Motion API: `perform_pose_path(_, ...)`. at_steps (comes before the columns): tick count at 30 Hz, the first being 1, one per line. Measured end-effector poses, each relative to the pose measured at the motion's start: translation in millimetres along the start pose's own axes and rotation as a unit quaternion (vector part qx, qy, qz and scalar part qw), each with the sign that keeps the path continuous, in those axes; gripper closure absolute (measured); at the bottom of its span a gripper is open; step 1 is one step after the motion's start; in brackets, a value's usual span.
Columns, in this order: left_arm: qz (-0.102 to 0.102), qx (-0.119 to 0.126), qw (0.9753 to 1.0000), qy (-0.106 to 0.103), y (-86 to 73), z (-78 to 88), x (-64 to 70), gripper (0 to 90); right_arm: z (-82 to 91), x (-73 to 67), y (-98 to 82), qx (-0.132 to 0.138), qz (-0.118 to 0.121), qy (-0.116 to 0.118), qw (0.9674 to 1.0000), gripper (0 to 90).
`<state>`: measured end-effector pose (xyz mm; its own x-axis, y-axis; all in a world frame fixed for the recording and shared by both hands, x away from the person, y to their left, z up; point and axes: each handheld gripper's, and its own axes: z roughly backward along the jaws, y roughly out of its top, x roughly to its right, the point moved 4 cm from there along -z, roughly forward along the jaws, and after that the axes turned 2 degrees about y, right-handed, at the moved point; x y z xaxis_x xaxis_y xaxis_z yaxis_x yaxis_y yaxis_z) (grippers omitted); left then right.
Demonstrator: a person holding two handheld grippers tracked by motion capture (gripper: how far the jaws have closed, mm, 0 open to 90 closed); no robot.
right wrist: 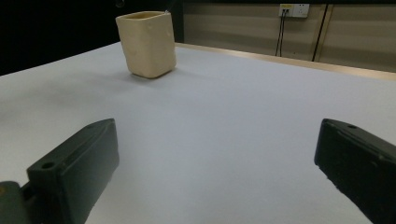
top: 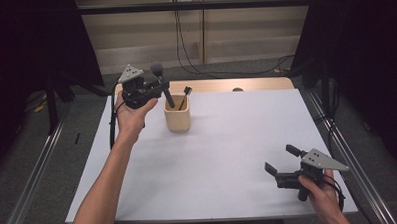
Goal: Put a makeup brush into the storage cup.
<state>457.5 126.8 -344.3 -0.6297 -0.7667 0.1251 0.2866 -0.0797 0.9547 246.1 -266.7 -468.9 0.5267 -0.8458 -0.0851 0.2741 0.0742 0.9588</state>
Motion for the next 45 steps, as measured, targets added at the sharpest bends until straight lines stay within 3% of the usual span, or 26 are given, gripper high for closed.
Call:
perform_pose_path(5, -0.001, -0.014, 0.9999, 0.004, -6.7, -8.7, -3.3, 71.2, -0.4, -0.4, 0.0, 0.000, 0.000, 0.001, 1.0000, 0.0)
perform_pose_path(9, 0.005, -0.012, 0.9999, 0.003, -9.6, -12.9, -4.6, 71.2, -0.8, -0.2, -0.2, 0.000, -0.001, 0.003, 1.0000, 0.0)
perform_pose_path(13, -0.010, -0.015, 0.9998, 0.005, -13.2, -16.7, -0.4, 71.2, -0.4, -0.1, -0.4, 0.000, -0.002, 0.004, 1.0000, 0.0)
perform_pose_path(20, -0.016, -0.023, 0.9996, 0.007, -18.0, -22.6, -0.4, 71.2, 0.5, -0.5, -0.3, 0.000, -0.002, 0.005, 1.0000, 0.0)
perform_pose_path(45, -0.011, -0.044, 0.9989, 0.007, -45.1, -28.4, -9.0, 71.1, 0.3, -0.7, -0.4, -0.002, -0.004, 0.013, 0.9999, 0.0)
